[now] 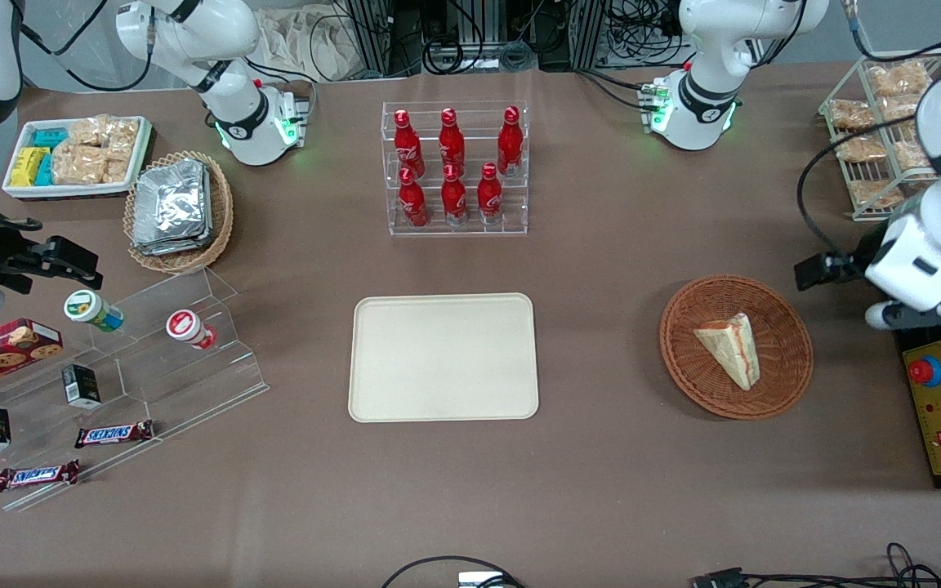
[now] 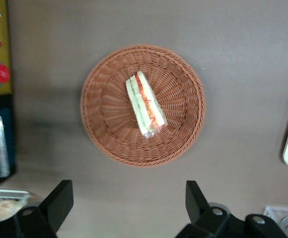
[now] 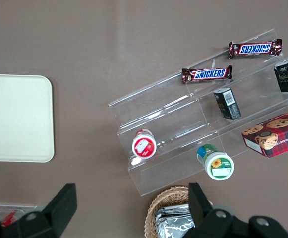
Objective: Place sandwich from basket to tray
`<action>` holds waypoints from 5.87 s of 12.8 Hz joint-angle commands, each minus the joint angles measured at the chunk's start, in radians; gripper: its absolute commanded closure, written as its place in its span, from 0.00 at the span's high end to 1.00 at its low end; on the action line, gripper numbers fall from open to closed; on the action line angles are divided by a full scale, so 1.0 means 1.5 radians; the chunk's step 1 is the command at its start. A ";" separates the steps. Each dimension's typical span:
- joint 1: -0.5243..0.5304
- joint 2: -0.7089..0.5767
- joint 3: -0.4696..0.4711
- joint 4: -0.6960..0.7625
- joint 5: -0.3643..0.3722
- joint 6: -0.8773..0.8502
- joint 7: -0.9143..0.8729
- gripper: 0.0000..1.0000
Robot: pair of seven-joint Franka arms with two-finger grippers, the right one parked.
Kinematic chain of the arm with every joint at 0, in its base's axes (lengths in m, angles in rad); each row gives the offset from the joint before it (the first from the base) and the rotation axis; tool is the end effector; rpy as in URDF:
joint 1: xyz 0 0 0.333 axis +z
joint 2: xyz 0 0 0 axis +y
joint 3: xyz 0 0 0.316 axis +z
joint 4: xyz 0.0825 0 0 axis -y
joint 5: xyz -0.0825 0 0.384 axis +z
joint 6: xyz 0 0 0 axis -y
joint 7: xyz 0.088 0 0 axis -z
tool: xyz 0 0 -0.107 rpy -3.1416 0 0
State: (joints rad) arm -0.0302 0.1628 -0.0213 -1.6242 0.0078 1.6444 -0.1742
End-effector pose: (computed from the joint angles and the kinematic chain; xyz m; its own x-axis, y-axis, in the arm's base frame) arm 0.5966 -0.0292 0.5113 0.9827 0.1221 -0.1392 0.1193 -0.9924 -0.0287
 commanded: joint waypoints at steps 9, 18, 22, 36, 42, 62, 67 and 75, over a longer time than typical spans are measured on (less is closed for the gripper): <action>0.004 0.153 -0.003 -0.177 -0.044 0.284 -0.209 1.00; 0.041 0.223 -0.004 -0.177 -0.055 0.326 -0.212 1.00; 0.032 0.227 -0.007 -0.175 -0.079 0.334 -0.219 0.86; -0.018 0.164 -0.128 0.156 0.013 -0.002 -0.086 0.00; -0.125 0.267 -0.161 0.269 -0.062 0.000 -0.095 0.00; -0.261 0.502 -0.158 0.251 -0.054 0.291 -0.236 1.00; -0.161 0.344 -0.157 0.251 -0.060 0.101 -0.229 1.00; 0.100 0.096 -0.139 0.224 -0.023 -0.232 0.031 1.00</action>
State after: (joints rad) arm 0.0455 0.4057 -0.2203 -1.2067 -0.0363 1.3285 -0.1822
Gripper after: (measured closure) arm 0.000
